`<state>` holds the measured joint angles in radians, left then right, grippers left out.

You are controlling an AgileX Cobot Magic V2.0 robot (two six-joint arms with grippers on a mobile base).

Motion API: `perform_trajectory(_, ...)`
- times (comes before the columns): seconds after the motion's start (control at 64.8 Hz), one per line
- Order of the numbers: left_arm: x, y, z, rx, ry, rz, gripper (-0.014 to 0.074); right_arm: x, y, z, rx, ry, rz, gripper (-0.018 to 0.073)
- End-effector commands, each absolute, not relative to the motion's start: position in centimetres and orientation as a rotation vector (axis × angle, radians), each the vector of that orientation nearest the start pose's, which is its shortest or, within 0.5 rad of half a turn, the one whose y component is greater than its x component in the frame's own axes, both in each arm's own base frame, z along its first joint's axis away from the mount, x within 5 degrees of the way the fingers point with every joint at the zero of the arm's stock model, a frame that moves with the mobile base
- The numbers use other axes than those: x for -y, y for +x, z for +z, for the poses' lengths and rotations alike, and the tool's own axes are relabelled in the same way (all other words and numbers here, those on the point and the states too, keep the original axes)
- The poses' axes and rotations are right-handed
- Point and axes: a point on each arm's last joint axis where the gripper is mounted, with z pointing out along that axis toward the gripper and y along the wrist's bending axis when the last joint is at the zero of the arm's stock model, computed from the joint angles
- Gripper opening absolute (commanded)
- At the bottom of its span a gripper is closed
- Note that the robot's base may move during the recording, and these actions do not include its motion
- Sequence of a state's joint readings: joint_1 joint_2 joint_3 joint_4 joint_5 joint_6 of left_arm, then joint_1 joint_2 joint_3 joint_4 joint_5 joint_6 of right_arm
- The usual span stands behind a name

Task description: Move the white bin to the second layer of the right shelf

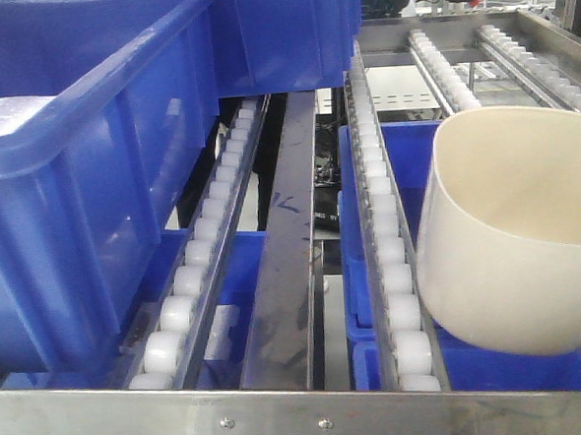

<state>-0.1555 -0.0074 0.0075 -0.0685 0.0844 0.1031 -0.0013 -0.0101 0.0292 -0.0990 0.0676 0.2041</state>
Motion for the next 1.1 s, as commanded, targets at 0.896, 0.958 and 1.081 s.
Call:
perform_trajectory(0.896, 0.9, 5.58, 19.94, -1.501, 0.139, -0.107, 0.0085, 0.03, 5.4, 21.18, -1.448, 0.069, 0.067, 0.005)
perform_trajectory(0.958, 0.9, 5.58, 19.94, -1.501, 0.139, -0.107, 0.0085, 0.03, 5.4, 21.18, -1.448, 0.069, 0.067, 0.005)
perform_trajectory(1.081, 0.9, 5.58, 19.94, -1.501, 0.139, -0.107, 0.0085, 0.03, 5.4, 21.18, -1.448, 0.069, 0.067, 0.005)
